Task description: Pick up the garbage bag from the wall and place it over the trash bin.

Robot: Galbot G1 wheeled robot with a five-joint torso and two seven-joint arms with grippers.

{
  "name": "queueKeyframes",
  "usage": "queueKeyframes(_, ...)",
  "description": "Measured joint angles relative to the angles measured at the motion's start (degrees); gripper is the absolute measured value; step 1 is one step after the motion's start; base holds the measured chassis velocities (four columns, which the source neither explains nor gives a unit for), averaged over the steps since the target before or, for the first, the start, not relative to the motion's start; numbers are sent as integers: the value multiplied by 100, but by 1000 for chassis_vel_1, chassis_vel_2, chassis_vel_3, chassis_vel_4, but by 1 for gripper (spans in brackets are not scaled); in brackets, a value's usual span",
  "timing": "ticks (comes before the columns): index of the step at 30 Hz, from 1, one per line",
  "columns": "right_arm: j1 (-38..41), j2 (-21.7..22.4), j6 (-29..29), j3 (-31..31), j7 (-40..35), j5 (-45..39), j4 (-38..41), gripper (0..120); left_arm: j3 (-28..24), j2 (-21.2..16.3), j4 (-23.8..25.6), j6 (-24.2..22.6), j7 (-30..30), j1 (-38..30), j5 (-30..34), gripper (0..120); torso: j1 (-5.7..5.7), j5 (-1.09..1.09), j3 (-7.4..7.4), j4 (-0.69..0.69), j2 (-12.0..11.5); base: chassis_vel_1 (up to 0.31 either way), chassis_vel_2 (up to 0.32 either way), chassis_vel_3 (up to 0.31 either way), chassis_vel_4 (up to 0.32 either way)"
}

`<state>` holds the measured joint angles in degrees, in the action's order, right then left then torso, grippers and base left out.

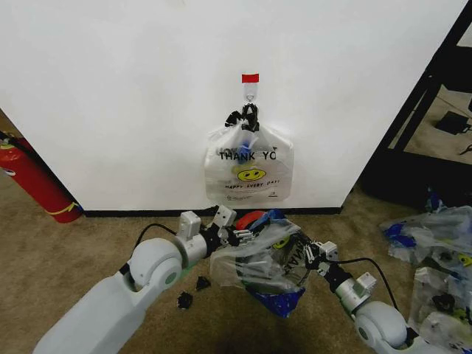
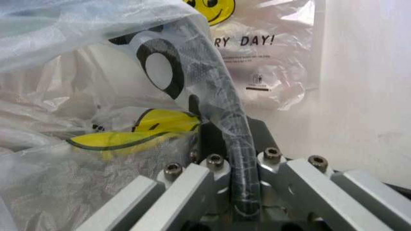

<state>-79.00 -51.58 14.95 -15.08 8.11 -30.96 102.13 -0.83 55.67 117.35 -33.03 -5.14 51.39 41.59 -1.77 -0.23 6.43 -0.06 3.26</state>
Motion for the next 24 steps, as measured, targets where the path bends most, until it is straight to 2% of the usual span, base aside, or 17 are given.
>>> queueKeyframes(7, -24, -4, -1, -20, -6, -10, 0, 0, 20, -22, 6, -107, -167, 7, 105, 22, 0, 0, 0, 0, 0, 0, 0, 0, 0)
queueKeyframes(11, -24, -10, -1, -20, -6, -11, 0, 0, 27, -21, 15, -137, -206, 15, 105, 16, 0, 0, 0, 0, 0, 0, 0, 0, 0)
queueKeyframes(12, -24, -12, -2, -20, -6, -13, 8, 0, 40, -22, 34, -164, -271, 29, 105, 4, 0, 0, 0, 0, 0, 0, 0, 0, 0)
queueKeyframes(14, -25, -12, -1, -20, -4, -13, 16, 0, 46, -23, 42, -164, -274, 35, 105, 0, 0, 0, 0, 0, 0, 0, 0, 0, 0)
queueKeyframes(24, -54, 13, 185, -60, 356, -2, -51, 0, 157, 94, -65, 25, -126, -50, 117, 0, 0, 0, 0, 0, 0, 0, 0, 0, 0)
